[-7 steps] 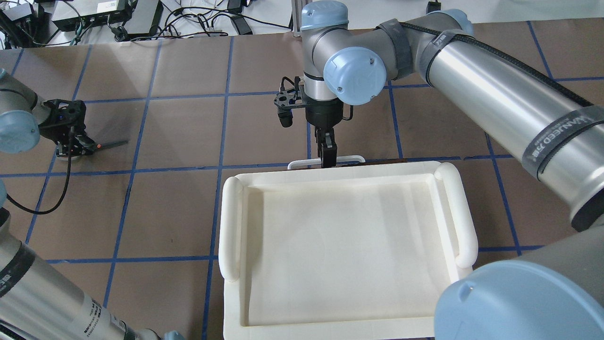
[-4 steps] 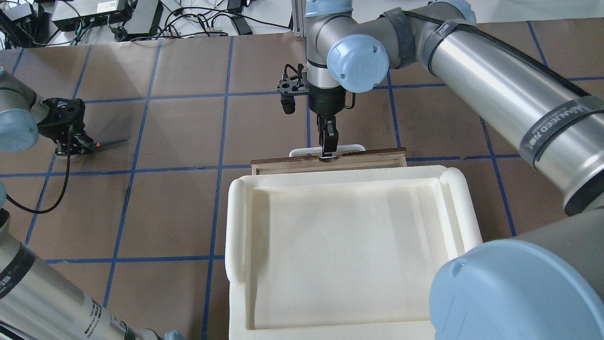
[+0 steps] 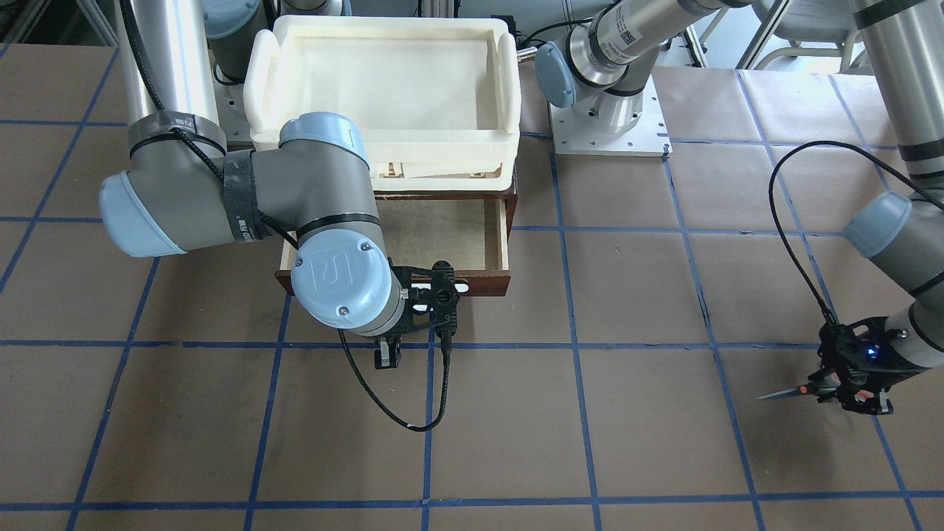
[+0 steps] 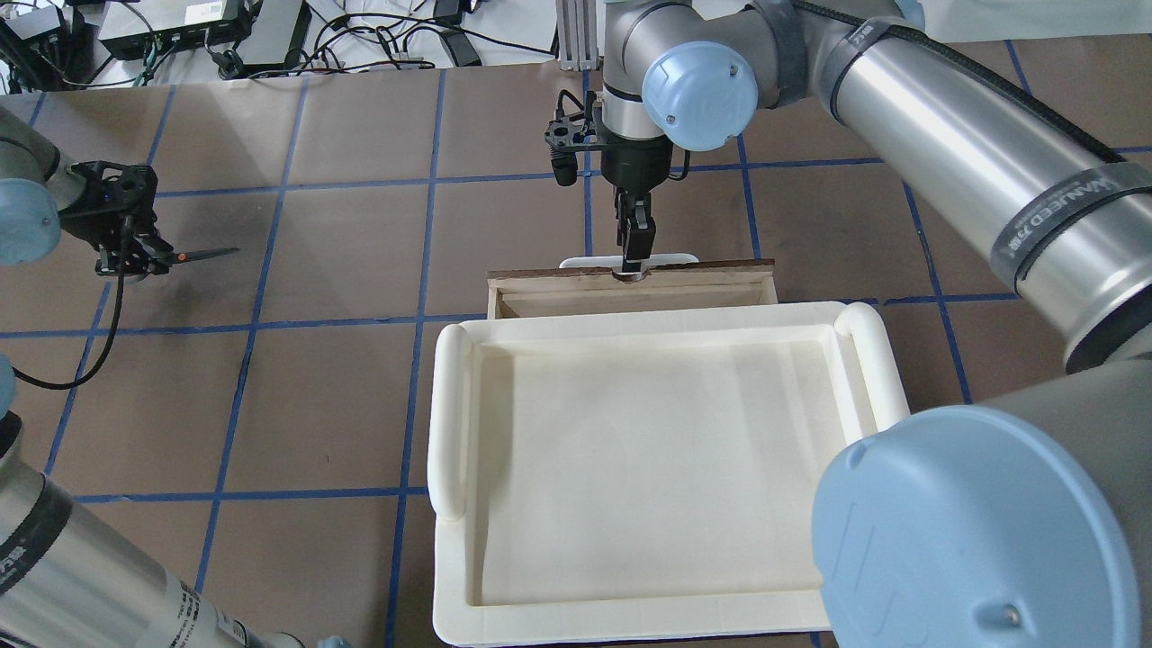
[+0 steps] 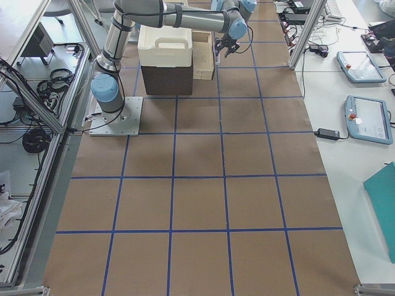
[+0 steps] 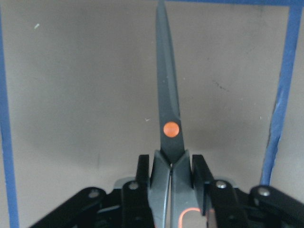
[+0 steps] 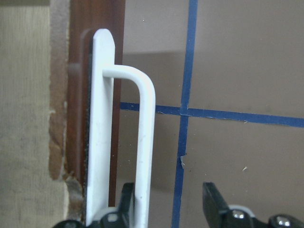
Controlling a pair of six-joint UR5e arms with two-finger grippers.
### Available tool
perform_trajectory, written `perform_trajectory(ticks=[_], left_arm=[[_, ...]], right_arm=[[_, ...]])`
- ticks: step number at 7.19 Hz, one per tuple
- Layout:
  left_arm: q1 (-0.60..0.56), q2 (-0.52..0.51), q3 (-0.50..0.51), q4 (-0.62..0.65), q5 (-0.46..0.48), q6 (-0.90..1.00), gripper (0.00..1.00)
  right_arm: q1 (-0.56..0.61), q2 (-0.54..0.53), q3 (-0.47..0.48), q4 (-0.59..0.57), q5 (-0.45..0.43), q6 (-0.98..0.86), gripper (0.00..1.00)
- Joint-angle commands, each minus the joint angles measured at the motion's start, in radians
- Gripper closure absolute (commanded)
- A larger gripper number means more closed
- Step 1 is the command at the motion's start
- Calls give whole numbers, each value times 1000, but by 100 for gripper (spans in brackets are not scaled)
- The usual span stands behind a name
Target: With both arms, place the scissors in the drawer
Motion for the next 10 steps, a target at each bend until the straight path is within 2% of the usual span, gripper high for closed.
perform_trajectory(ticks=[1,5,7,10], left_arm=[[-36,47,50,-99,-1,-6,100],[-92,136,77,-207,22,-12,100],[-115,163,98,-243,25,-14,100],[-143,186,118,-263,41,-12,100]], right_arm=[[-1,22,-23,-32,-2,0,43],[0,58,-77,-39,-1,0,43],[0,68,-80,-84,4,0,42],[-10,61,-82,-84,-1,10,18]])
